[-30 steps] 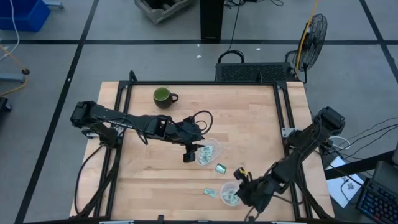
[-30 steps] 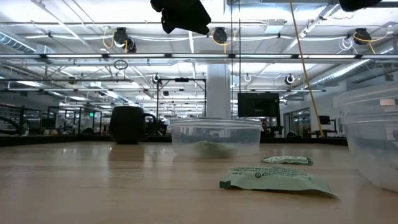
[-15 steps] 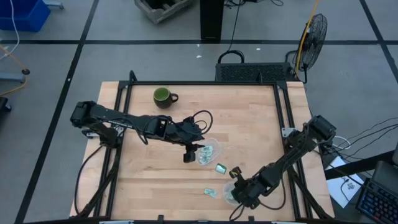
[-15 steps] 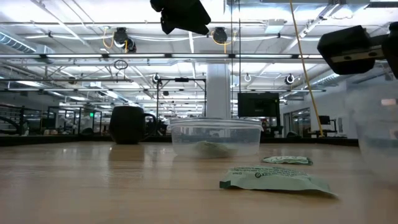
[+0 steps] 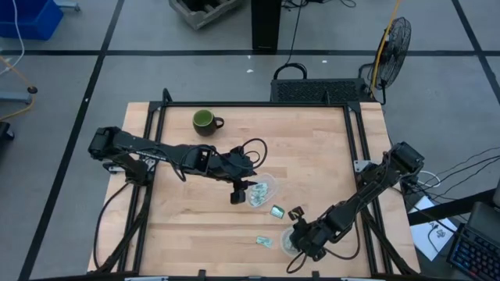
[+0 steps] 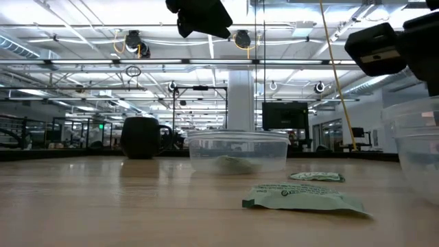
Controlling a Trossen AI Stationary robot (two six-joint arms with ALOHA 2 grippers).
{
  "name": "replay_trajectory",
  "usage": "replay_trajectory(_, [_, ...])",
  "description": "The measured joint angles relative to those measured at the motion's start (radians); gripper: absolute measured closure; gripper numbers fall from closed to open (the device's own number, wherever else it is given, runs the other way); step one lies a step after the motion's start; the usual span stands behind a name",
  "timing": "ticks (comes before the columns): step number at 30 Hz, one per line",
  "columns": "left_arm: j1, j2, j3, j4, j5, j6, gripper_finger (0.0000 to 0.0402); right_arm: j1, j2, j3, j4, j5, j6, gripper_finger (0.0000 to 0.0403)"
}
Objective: Pick and place Stevia / Truvia into bins
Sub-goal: Put the stevia packet into the bottom transparent container, then put the stevia packet into the top transparent container
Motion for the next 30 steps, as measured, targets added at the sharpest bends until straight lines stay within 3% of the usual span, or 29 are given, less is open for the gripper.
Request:
replay_trajectory(9, [0.000, 0.000, 0.000, -0.001, 0.022, -0.068, 0.0250, 0.000, -0.156, 0.000, 0.000, 0.008, -0.009, 0.0310])
replay_trajectory(13, [-0.008, 0.000, 0.000, -0.002, 0.163, -0.069, 0.0250, 0.000, -0.248, 0.000, 0.002, 0.027, -0.026, 0.0317])
replay_trajectory(18, [-0.070, 0.000, -0.008, 0.001, 0.318, 0.003, 0.0250, -0.004, -0.315, -0.051, 0.038, 0.178, -0.095, 0.0320])
replay_trajectory(22, [-0.153, 0.002, -0.029, 0.015, 0.317, 0.032, 0.0250, -0.012, -0.355, -0.156, 0.109, 0.259, -0.108, 0.0319])
replay_trajectory(26, [-0.240, 0.039, -0.069, 0.130, 0.305, 0.020, 0.0250, -0.025, -0.389, -0.295, 0.302, 0.291, -0.103, 0.0320])
replay_trajectory(30, [-0.300, 0.116, -0.083, 0.272, 0.216, 0.011, 0.0250, -0.038, -0.424, -0.401, 0.514, 0.293, -0.166, 0.0321])
